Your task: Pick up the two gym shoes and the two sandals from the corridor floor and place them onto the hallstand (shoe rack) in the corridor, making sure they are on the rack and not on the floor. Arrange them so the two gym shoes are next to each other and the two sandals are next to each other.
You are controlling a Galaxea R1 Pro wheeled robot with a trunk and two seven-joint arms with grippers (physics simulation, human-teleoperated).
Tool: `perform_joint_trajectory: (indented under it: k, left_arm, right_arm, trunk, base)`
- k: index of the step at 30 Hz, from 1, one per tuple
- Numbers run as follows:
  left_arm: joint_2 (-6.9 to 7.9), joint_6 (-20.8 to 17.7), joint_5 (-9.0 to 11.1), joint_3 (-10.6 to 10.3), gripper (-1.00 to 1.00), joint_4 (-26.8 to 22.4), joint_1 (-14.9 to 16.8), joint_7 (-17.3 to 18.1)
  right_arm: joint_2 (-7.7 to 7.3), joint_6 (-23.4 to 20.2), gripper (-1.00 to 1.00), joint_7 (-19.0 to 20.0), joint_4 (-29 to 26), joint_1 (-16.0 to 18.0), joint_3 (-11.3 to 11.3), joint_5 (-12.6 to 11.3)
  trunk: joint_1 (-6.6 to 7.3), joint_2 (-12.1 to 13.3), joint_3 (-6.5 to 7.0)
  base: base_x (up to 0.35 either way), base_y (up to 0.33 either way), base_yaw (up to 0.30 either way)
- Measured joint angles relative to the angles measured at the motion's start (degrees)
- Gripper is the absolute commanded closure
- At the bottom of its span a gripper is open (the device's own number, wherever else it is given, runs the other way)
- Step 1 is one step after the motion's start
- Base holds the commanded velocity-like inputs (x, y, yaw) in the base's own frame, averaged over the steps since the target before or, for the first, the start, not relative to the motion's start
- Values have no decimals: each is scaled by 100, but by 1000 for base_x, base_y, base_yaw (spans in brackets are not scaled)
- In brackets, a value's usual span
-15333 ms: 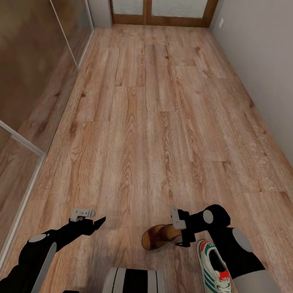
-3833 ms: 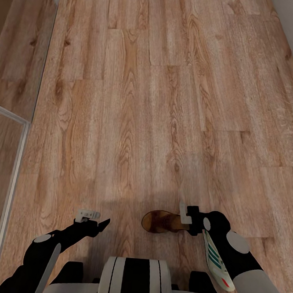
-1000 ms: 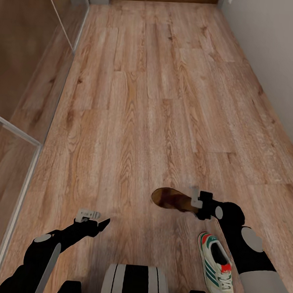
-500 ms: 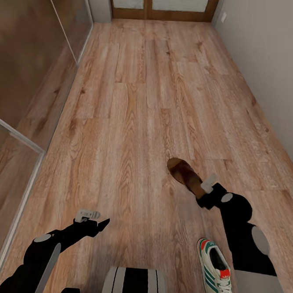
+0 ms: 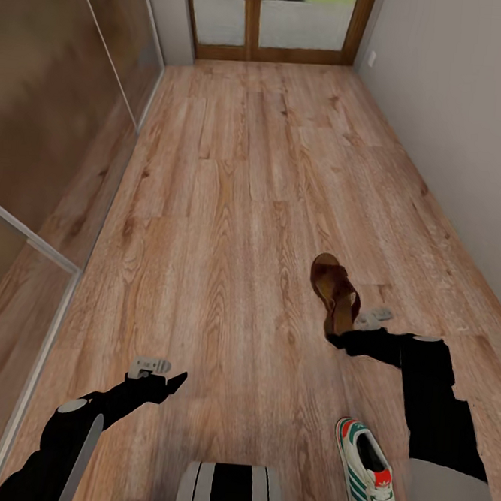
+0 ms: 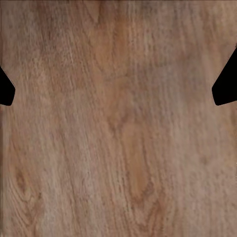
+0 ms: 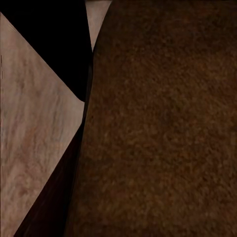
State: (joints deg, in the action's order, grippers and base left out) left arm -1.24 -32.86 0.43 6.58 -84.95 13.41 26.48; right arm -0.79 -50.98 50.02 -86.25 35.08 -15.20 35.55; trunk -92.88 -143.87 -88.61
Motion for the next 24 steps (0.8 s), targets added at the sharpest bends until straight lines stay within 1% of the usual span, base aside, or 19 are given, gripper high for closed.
perform_joint_trajectory:
  k: [1, 3, 4, 6, 10, 13, 14, 18, 20, 24]
  left_arm:
    - [-1, -1, -1, -1, -100, 1, 4, -1]
    - [-1, 2, -13, -4, -100, 3, 8, -1]
    - [0, 2, -17, -5, -100, 4, 10, -2]
    - [-3, 2, -25, -7, -100, 4, 14, -2]
    - [-4, 3, -26, -7, -100, 5, 19, -2]
    - [-1, 3, -28, -8, -100, 5, 20, -2]
    - [-2, 1, -27, -8, -100, 5, 18, 0]
    - [4, 3, 1, 18, -100, 6, 14, 6]
    - [7, 3, 14, 72, -100, 10, 13, 6]
    - [10, 2, 22, 314, -100, 9, 3, 10]
  right_arm:
    - [1, -5, 100, 0, 3, 0, -205, -96]
    - [4, -17, 100, 3, 7, -2, -389, -204]
    - [4, -22, 100, 5, 9, -2, -458, -251]
    - [7, -25, 100, 7, 14, -1, -518, -287]
    - [8, -30, 100, 7, 19, -1, -559, -343]
    - [7, -31, 100, 4, 34, -1, -574, -497]
    - [5, -34, 100, 0, 38, -1, -576, -598]
    - [2, -31, 100, -6, 44, -1, -579, -764]
    - [1, -30, 100, -10, 45, -1, -580, -809]
    - [0, -30, 100, -12, 51, -2, -581, -845]
  trunk:
    - [2, 1, 22]
    - [8, 4, 66]
    - [10, 5, 89]
    - [15, 8, 133]
    - [26, 13, 222]
    - [33, 17, 288]
    - [36, 19, 310]
    - [46, 24, 399]
    - [52, 27, 443]
    - [62, 32, 532]
  base:
    - [0, 0, 0]
    - [0, 0, 0]
    - [0, 0, 0]
    - [0, 0, 0]
    - [0, 0, 0]
    - [0, 0, 0]
    - [0, 0, 0]
    - [0, 0, 0]
    - [0, 0, 0]
    - [0, 0, 0]
